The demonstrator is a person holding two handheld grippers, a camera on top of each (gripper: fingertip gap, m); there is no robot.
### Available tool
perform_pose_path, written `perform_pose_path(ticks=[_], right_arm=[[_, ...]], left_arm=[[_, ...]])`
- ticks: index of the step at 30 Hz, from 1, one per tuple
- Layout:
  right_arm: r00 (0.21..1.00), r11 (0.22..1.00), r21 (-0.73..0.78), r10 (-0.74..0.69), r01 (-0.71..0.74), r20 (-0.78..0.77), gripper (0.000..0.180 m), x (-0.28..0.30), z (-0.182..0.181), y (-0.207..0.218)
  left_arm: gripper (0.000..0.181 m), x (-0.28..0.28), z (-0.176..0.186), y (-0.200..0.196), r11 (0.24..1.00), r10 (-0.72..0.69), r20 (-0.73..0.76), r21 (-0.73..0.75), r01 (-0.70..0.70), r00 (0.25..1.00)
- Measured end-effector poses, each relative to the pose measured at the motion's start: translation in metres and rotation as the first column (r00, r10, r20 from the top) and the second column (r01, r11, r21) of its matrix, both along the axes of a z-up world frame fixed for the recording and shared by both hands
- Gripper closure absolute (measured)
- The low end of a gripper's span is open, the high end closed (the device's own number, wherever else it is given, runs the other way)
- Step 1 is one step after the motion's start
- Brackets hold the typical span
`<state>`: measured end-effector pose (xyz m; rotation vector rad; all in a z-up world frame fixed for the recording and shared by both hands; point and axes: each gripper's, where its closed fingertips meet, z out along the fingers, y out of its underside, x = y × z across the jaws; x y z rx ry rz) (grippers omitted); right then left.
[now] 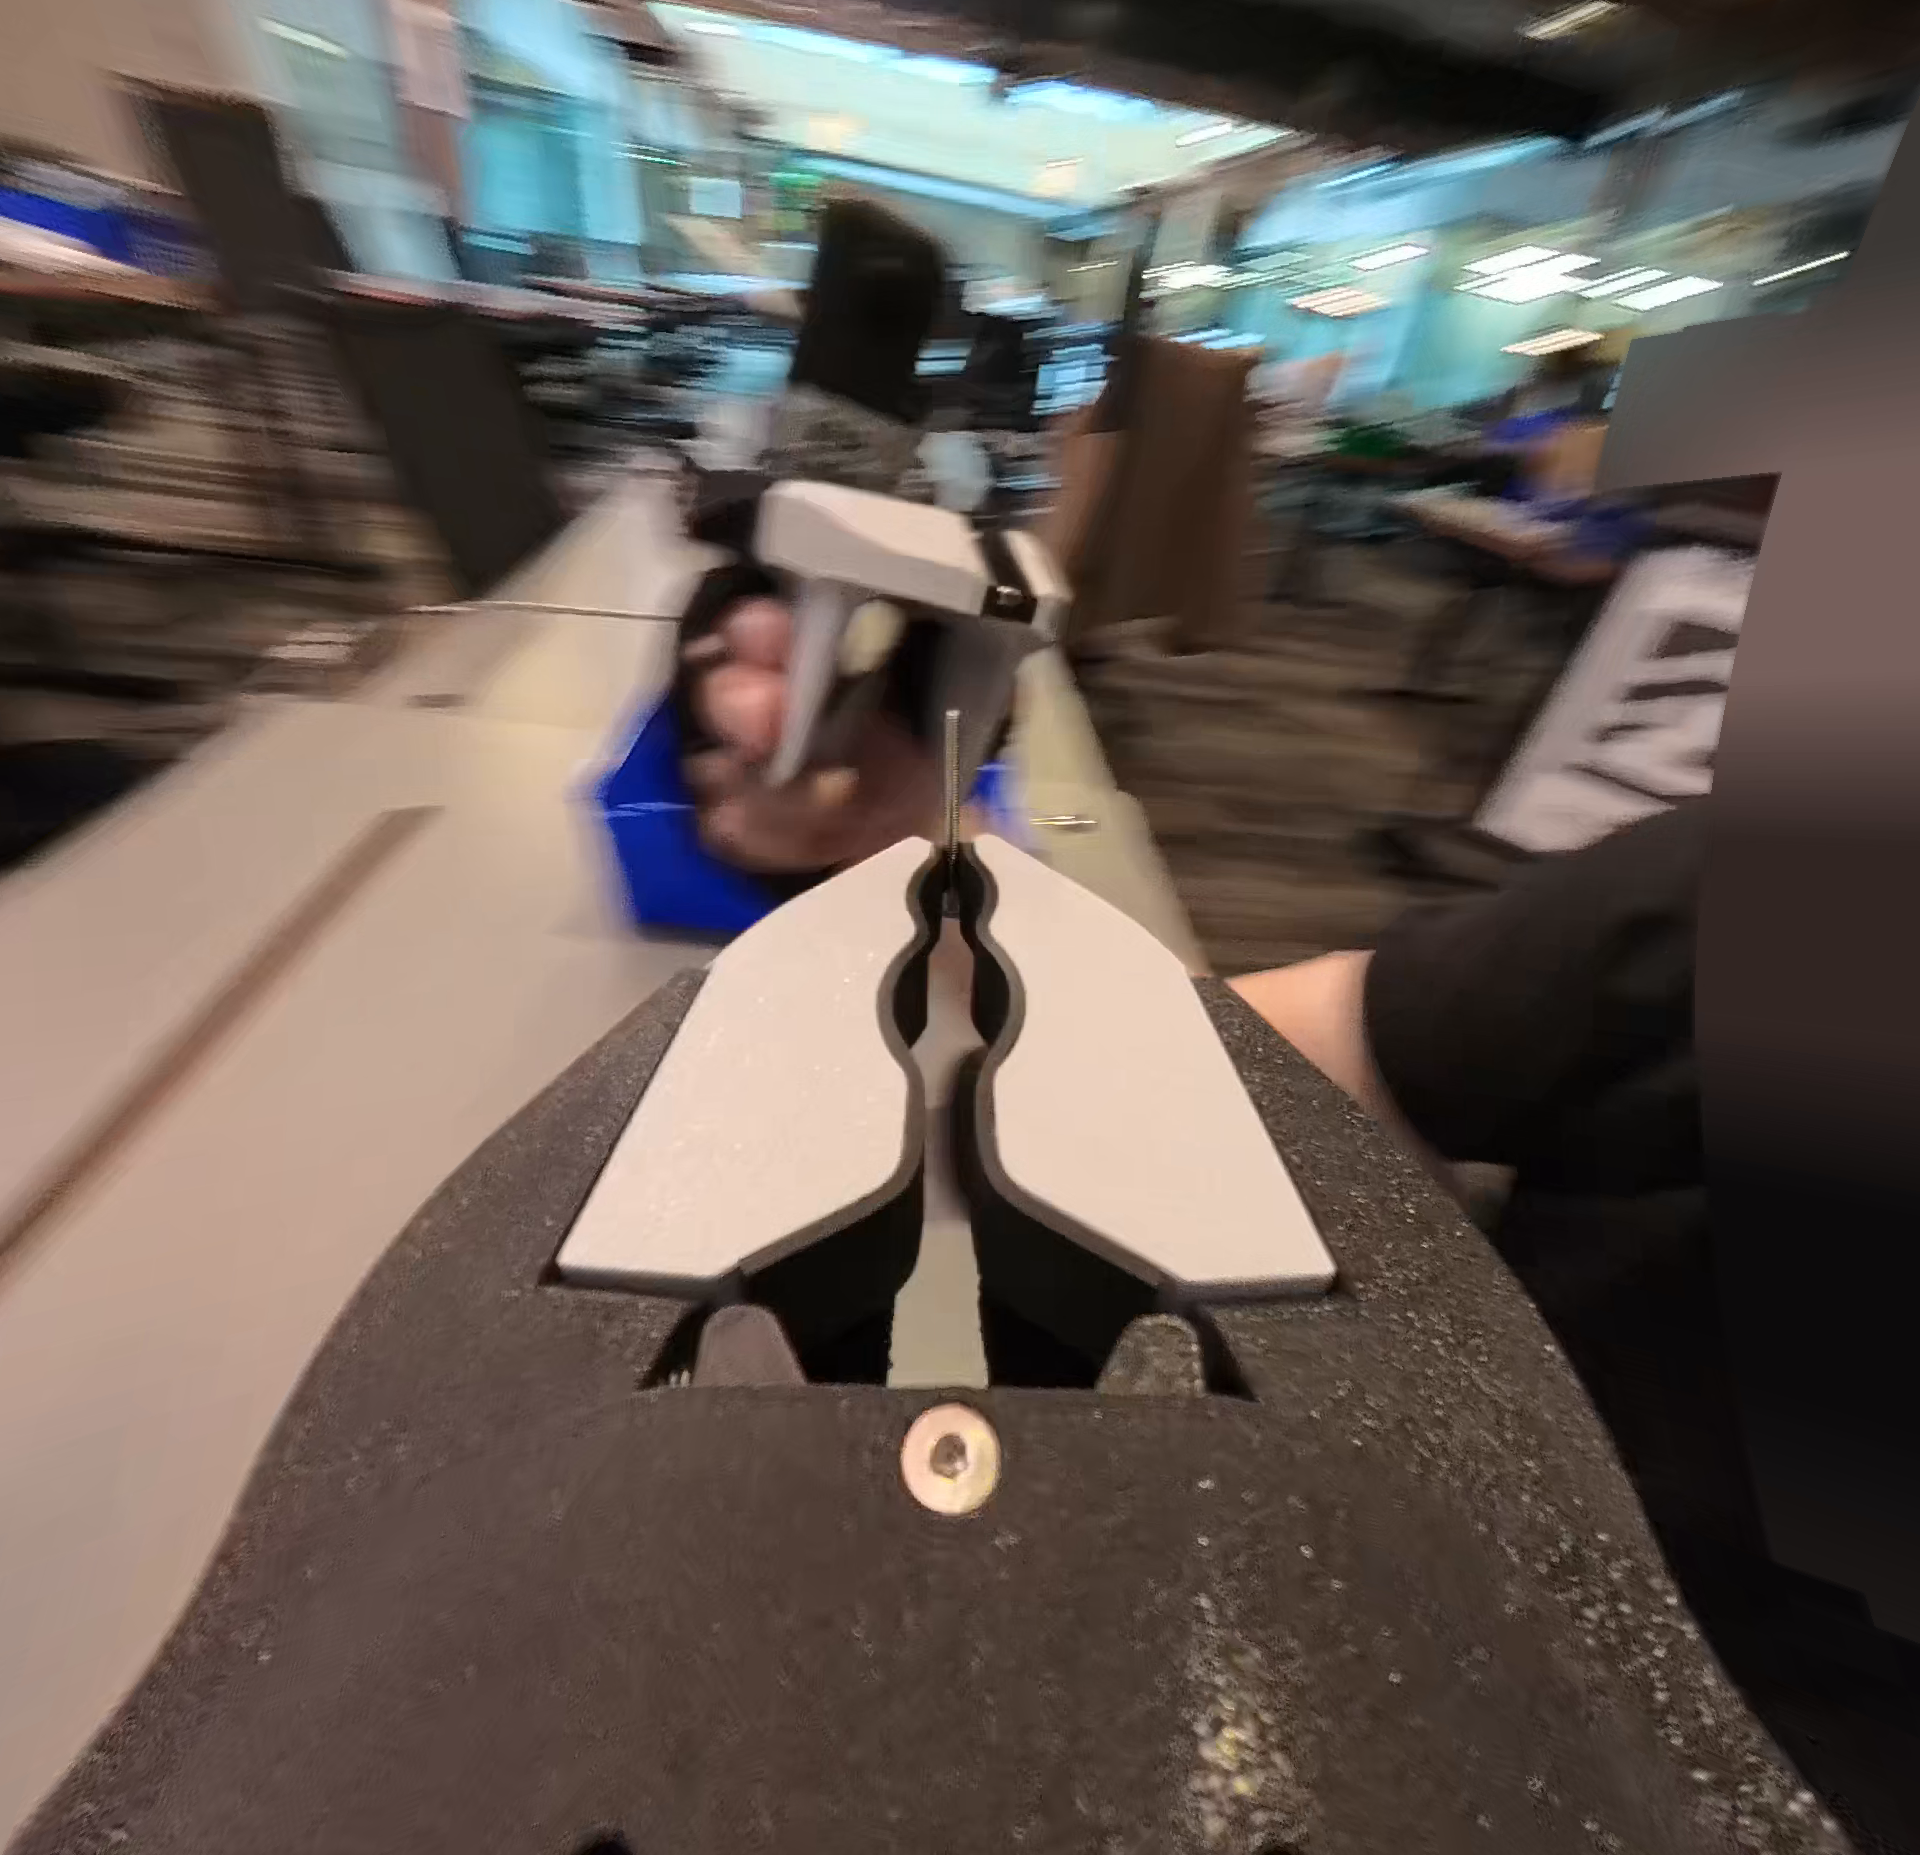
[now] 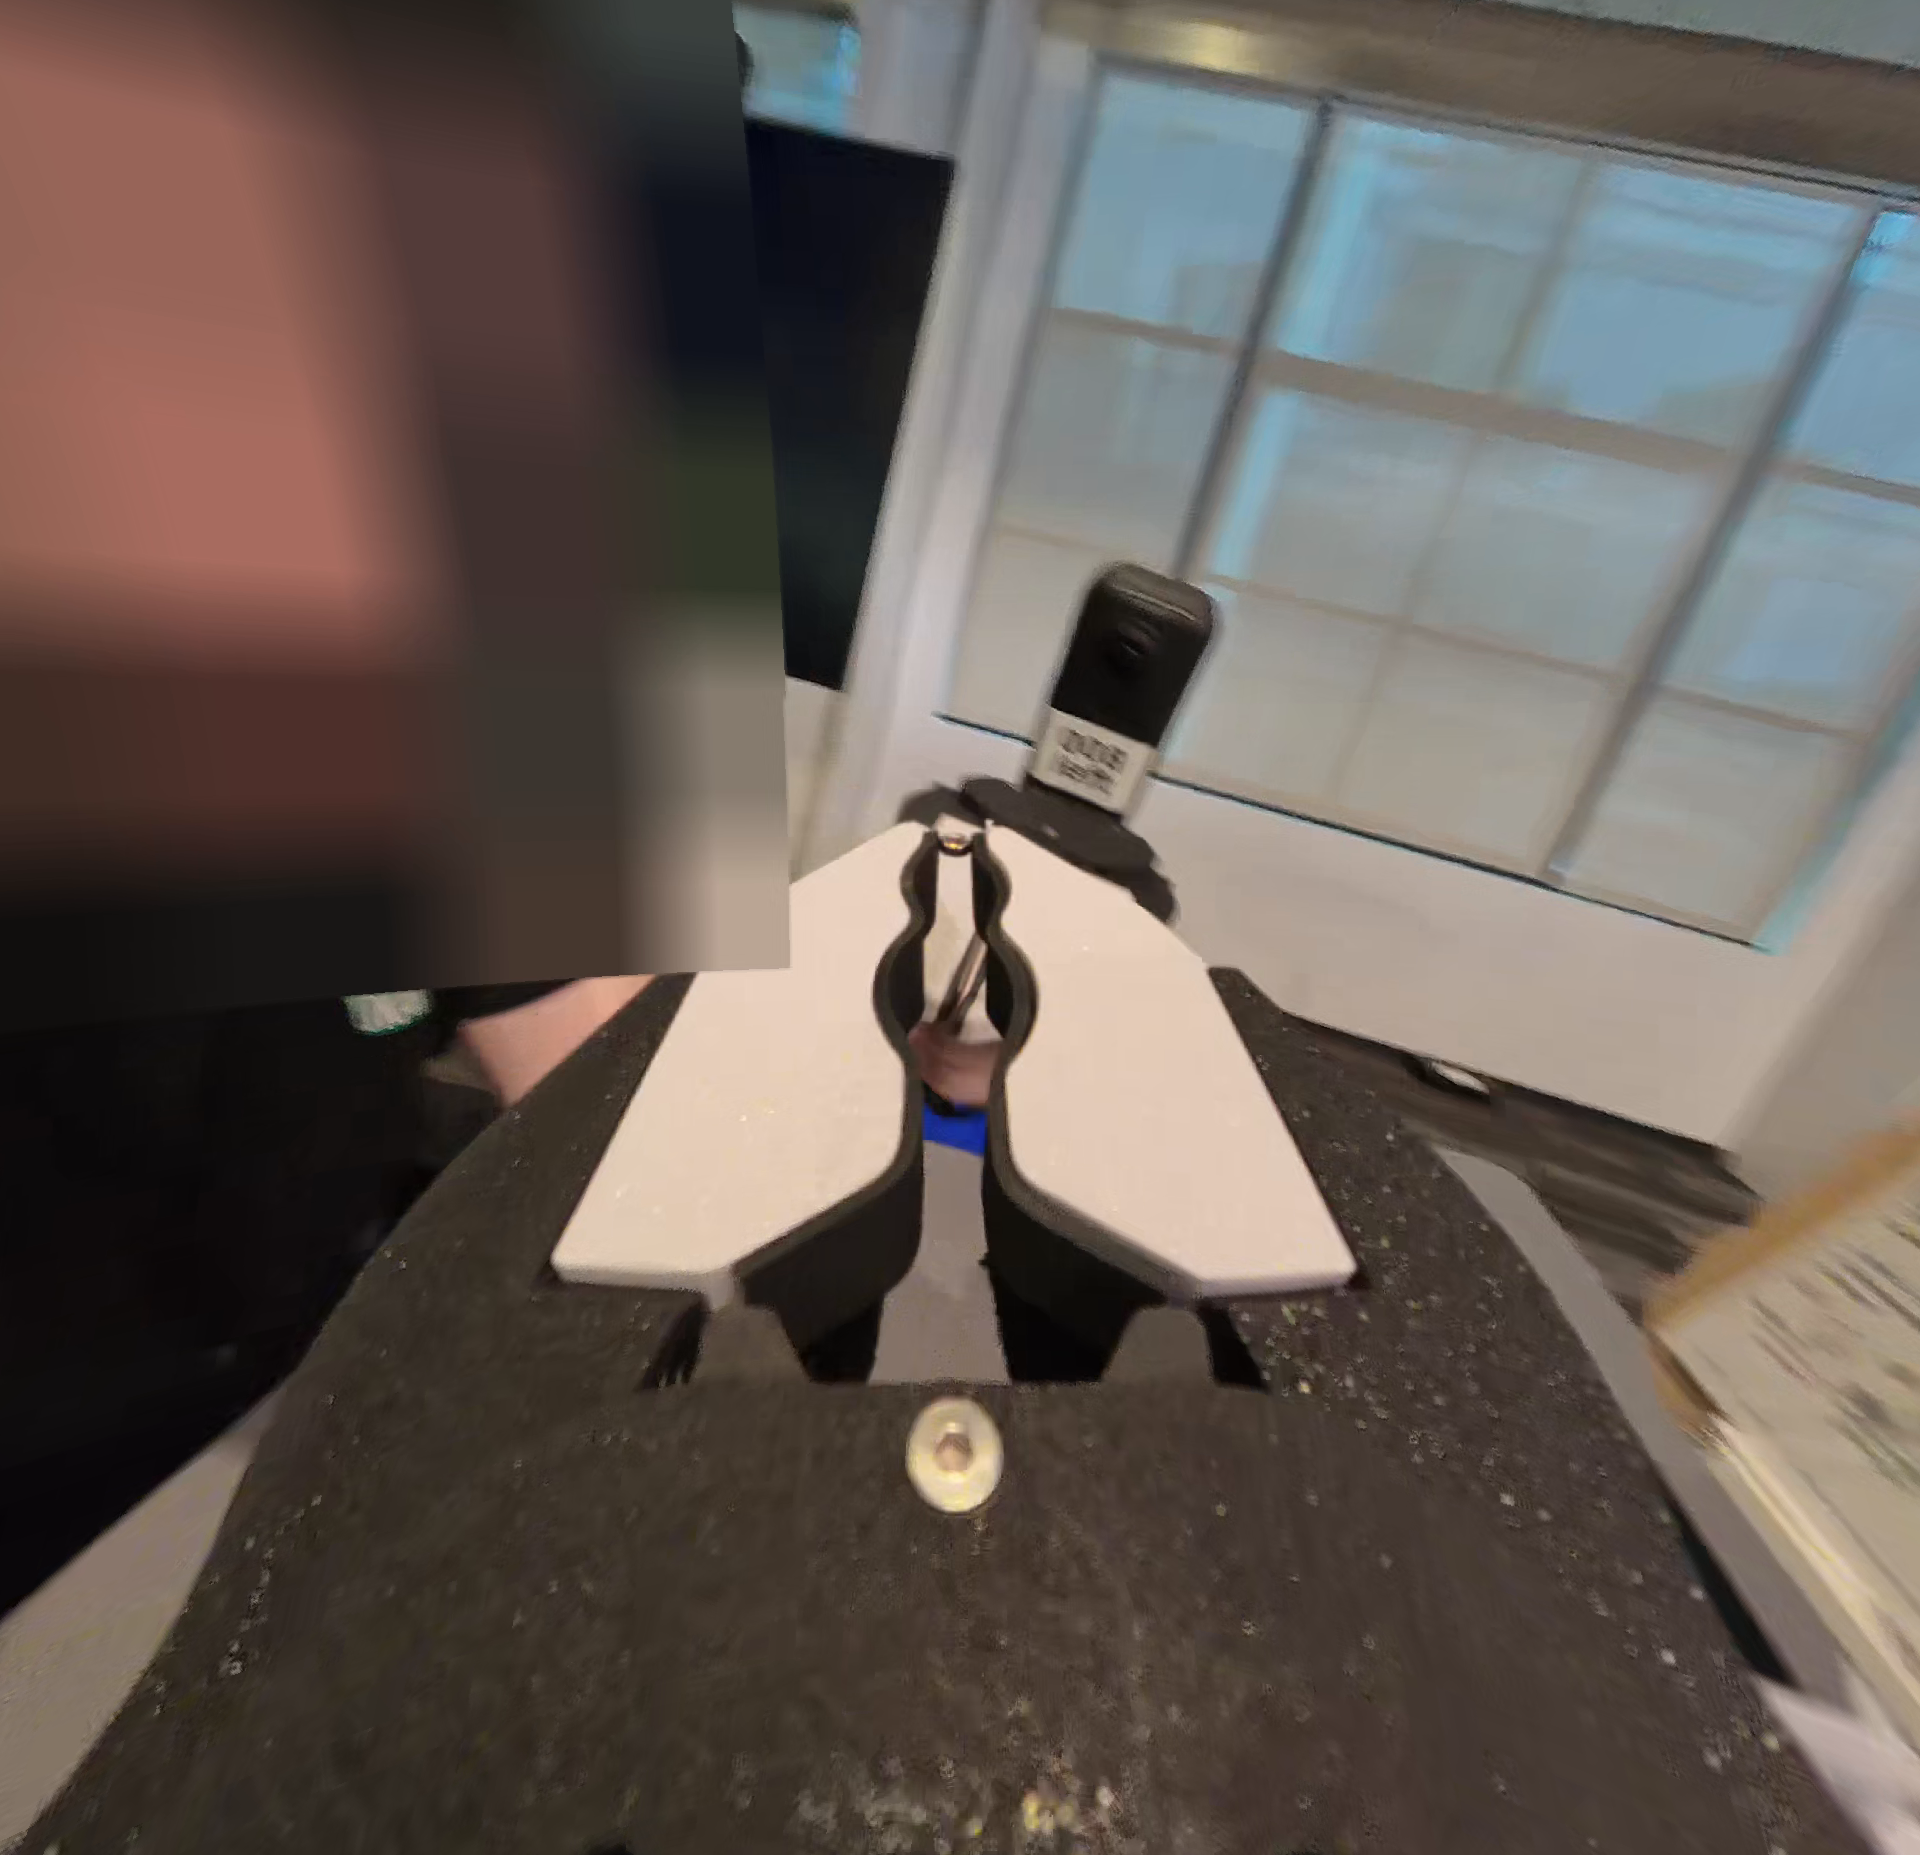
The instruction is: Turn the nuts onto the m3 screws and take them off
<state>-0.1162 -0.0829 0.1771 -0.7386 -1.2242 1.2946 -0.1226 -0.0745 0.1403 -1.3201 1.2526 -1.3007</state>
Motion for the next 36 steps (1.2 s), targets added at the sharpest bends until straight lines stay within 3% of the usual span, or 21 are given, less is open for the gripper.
perform_pose_path(ticks=[1, 6, 9, 13, 16, 19, 25, 28, 36], right_arm=[[0.997, 0.997, 0.016, -0.070, 0.070, 0.017, 0.174, 0.002, 0.000, 0.004], [0.943, 0.947, 0.098, -0.315, 0.305, 0.108, 0.174, 0.023, 0.002, 0.007], [0.858, 0.882, 0.138, -0.470, 0.450, 0.207, 0.174, 0.041, -0.005, 0.017], [0.717, 0.810, 0.135, -0.572, 0.571, 0.399, 0.174, 0.086, -0.025, 0.025], [0.509, 0.693, 0.138, -0.635, 0.707, 0.581, 0.174, 0.151, -0.059, 0.030], [0.229, 0.531, 0.154, -0.585, 0.833, 0.778, 0.174, 0.239, -0.116, 0.022], [-0.072, 0.340, 0.170, -0.283, 0.925, 0.957, 0.173, 0.362, -0.234, -0.017], [-0.134, 0.342, 0.186, -0.170, 0.921, 0.976, 0.173, 0.385, -0.277, -0.025], [-0.111, 0.443, 0.137, -0.084, 0.886, 0.990, 0.174, 0.383, -0.318, -0.028]], left_arm=[[0.179, -0.007, 0.003, 0.011, 0.996, 0.081, -0.002, 0.037, -0.081, 0.997], [0.179, -0.042, 0.021, 0.038, 0.943, 0.311, 0.047, 0.112, -0.314, 0.949], [0.179, -0.053, 0.022, 0.043, 0.927, 0.351, 0.042, 0.123, -0.353, 0.935], [0.179, -0.055, 0.024, 0.042, 0.935, 0.335, 0.055, 0.102, -0.339, 0.941], [0.179, -0.050, 0.020, 0.040, 0.937, 0.330, 0.043, 0.108, -0.333, 0.943], [0.179, -0.045, 0.018, 0.037, 0.944, 0.310, 0.041, 0.107, -0.313, 0.950], [0.178, -0.033, 0.013, 0.028, 0.949, 0.287, 0.025, 0.130, -0.288, 0.957], [0.179, -0.029, 0.007, 0.029, 0.952, 0.280, 0.012, 0.124, -0.279, 0.960], [0.179, -0.021, -0.002, 0.030, 0.946, 0.295, -0.033, 0.148, -0.287, 0.955]])
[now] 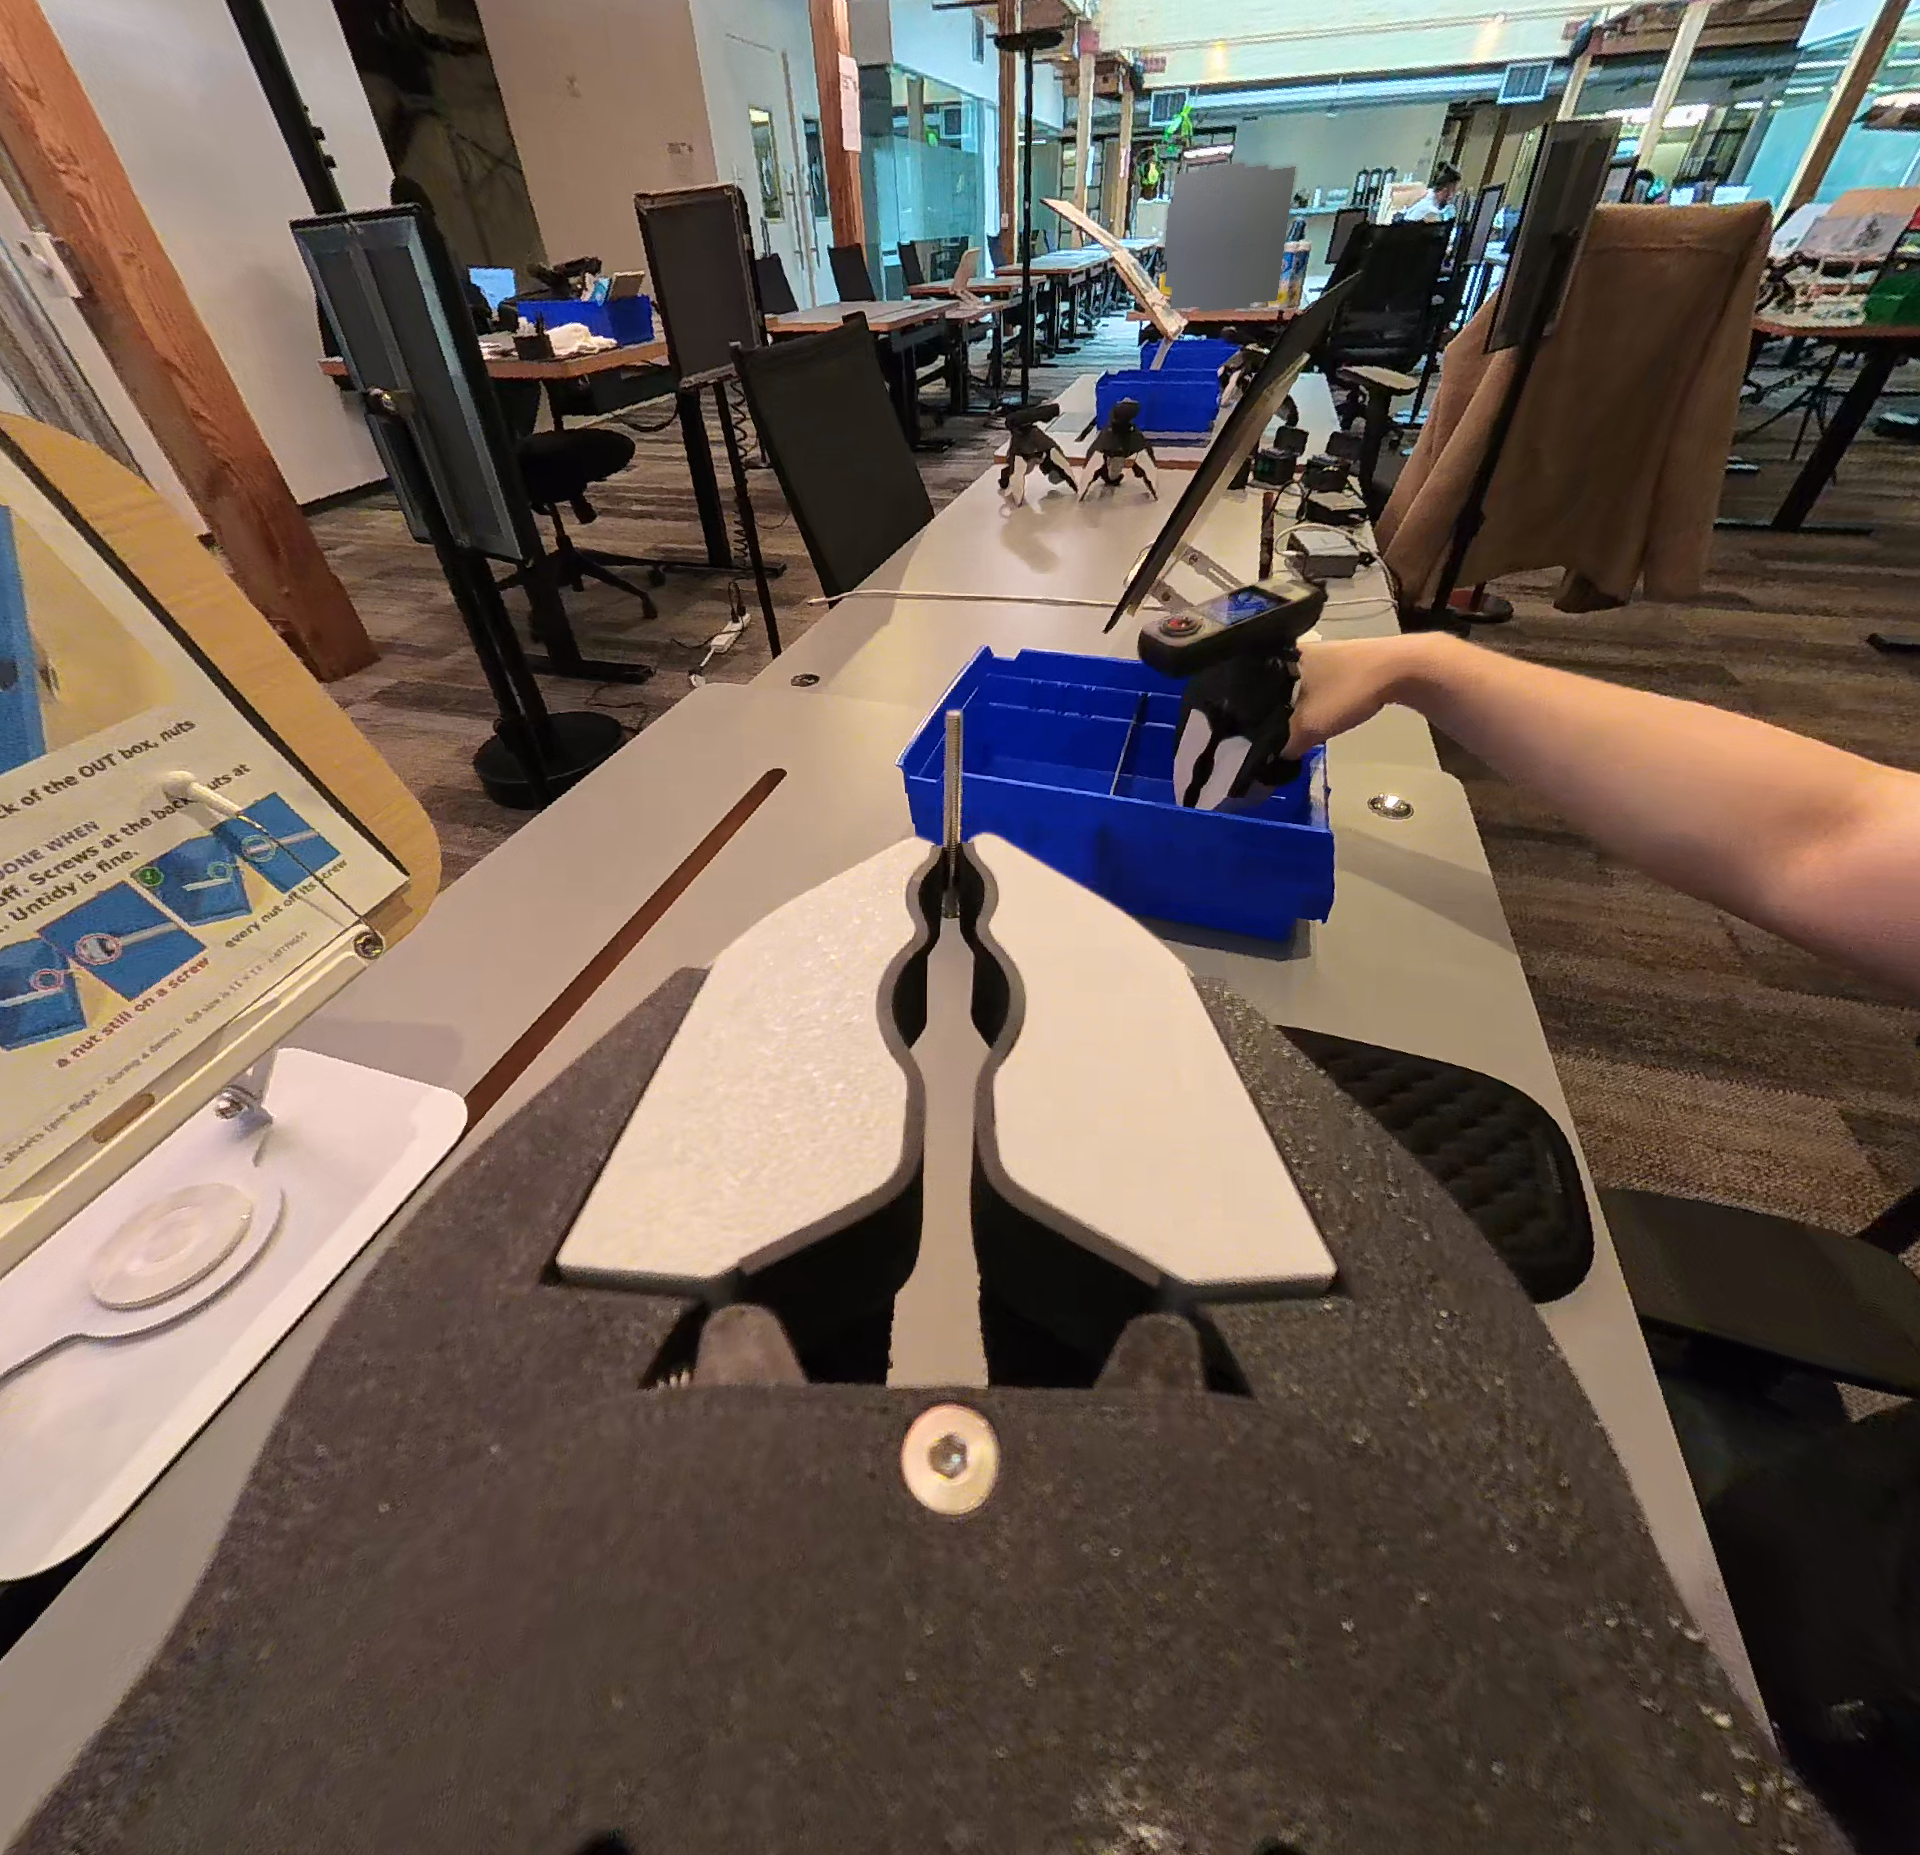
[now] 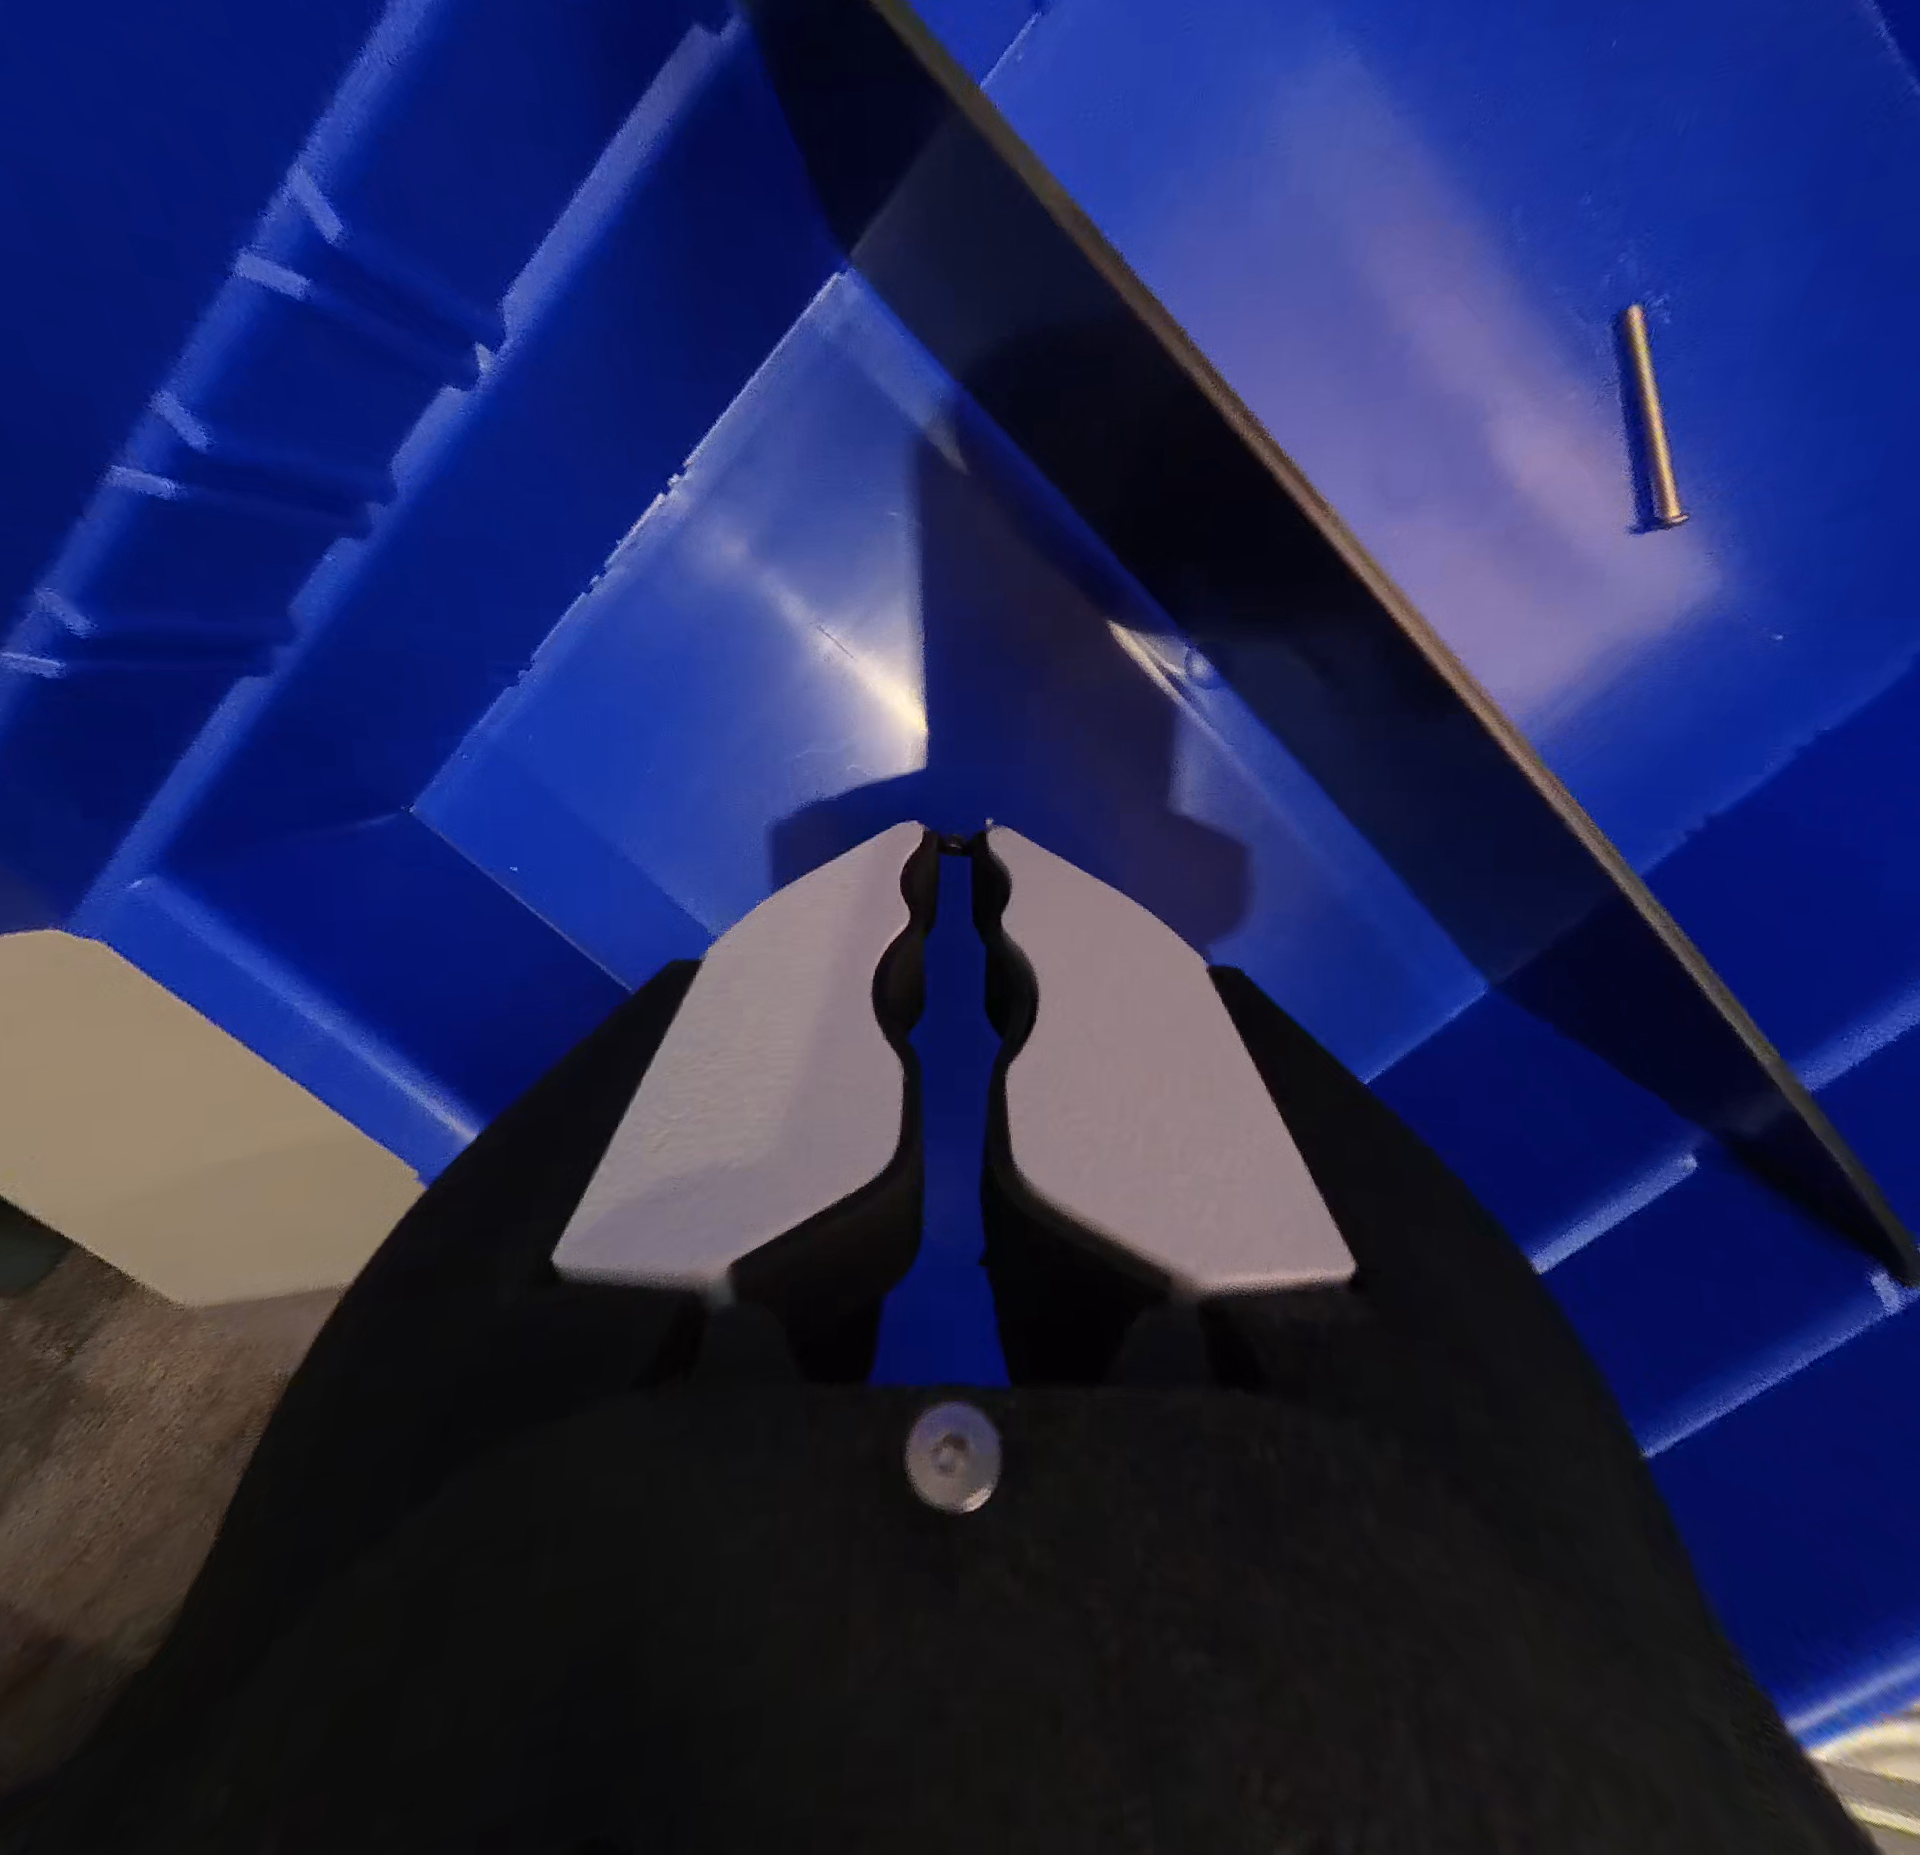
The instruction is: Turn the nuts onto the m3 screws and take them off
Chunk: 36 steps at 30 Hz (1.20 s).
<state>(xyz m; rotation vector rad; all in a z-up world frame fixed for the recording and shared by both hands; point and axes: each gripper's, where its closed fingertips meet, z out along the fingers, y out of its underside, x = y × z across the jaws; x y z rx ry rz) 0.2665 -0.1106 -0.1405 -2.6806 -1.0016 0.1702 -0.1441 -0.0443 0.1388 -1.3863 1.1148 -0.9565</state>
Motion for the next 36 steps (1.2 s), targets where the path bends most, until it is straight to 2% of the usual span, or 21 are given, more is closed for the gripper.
perform_pose_path(ticks=[13, 20, 24, 27, 31, 33, 36], right_arm=[[0.999, 0.999, -0.010, 0.045, -0.045, 0.011, 0.172, 0.000, -0.015, -0.001], [0.999, 0.999, 0.012, 0.040, -0.040, 0.004, 0.168, 0.003, -0.010, -0.002], [0.999, 0.996, 0.085, 0.035, -0.033, -0.030, 0.167, 0.001, 0.006, 0.001], [0.998, 0.980, 0.197, 0.039, -0.030, -0.041, 0.167, -0.002, 0.039, 0.004], [0.996, 0.914, 0.403, 0.070, -0.045, -0.049, 0.168, -0.018, 0.110, 0.011], [0.990, 0.840, 0.538, 0.126, -0.074, -0.061, 0.169, -0.043, 0.155, 0.019], [0.947, 0.667, 0.735, 0.300, -0.124, -0.113, 0.169, -0.111, 0.225, 0.028]], left_arm=[[0.179, -0.001, 0.000, -0.003, 1.000, -0.009, -0.007, -0.006, 0.009, 1.000], [0.179, -0.009, 0.007, -0.002, 1.000, -0.006, 0.019, -0.007, 0.006, 1.000], [0.179, -0.014, 0.010, -0.003, 1.000, -0.003, 0.033, -0.002, 0.004, 0.999], [0.179, -0.015, 0.012, -0.005, 1.000, -0.009, 0.040, -0.001, 0.009, 0.999], [0.179, -0.008, 0.011, -0.007, 1.000, -0.029, 0.042, -0.005, 0.029, 0.999], [0.179, -0.001, 0.007, -0.009, 0.999, -0.049, 0.033, -0.006, 0.049, 0.998], [0.179, 0.011, 0.000, -0.011, 0.998, -0.067, 0.012, 0.003, 0.067, 0.998]])
